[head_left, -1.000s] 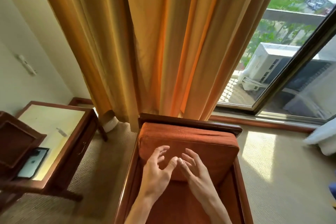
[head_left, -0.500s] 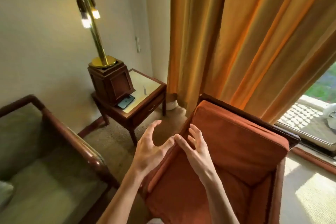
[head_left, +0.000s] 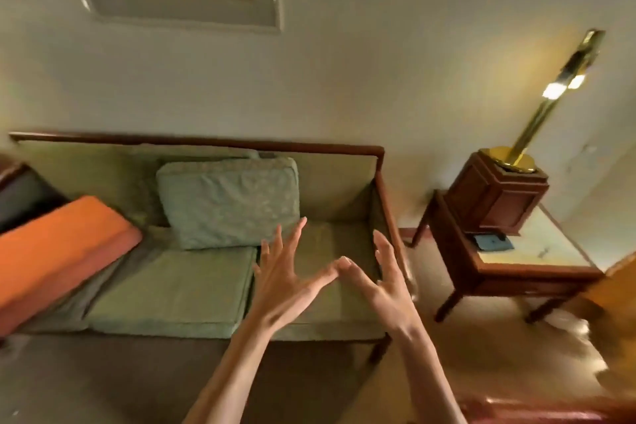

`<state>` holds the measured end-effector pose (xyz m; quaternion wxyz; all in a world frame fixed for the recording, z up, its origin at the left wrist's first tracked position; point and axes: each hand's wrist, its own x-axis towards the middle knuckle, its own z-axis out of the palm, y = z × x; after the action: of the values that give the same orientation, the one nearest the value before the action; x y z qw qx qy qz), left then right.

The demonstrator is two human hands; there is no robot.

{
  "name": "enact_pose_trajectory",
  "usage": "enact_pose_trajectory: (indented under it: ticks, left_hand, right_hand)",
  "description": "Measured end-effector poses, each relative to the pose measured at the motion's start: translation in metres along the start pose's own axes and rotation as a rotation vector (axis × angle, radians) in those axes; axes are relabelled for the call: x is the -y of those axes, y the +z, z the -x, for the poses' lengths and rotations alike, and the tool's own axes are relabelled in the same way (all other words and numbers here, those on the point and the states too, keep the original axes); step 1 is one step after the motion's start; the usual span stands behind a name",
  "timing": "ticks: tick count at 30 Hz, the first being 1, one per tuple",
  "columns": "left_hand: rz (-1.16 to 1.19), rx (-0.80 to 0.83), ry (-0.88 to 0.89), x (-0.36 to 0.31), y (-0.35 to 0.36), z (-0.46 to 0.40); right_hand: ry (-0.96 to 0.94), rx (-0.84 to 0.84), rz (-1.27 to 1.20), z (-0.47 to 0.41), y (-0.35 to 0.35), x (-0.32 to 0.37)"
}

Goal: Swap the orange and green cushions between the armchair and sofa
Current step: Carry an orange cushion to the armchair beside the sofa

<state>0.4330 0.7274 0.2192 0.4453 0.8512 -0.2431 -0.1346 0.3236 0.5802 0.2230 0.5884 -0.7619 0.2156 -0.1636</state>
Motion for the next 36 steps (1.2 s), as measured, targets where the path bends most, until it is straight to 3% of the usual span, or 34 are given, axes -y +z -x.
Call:
enact_pose_trajectory:
  ticks: [4,15,22,36]
  left_hand:
    - [-0.068,-0.225,-0.177,0.096,-0.136,-0.009]
    - [-0.095,-0.49,-0.391,0.238,-0.335,-0.025]
    - [-0.129,-0.593,-0.48,0.314,-0.438,-0.08]
    - [-0.131,-0.587,-0.671,0.472,-0.624,-0.237]
  right_hand:
    - [-0.03,0.26,-0.045,-0.051,0.164,0.036]
    - [-0.083,0.6,-0.03,-0.138,0.423,0.098]
    - [-0.144,0.754,0.026,-0.224,0.566,0.116]
    - [-0.087,1.029,0.086,-0.415,0.82,0.154]
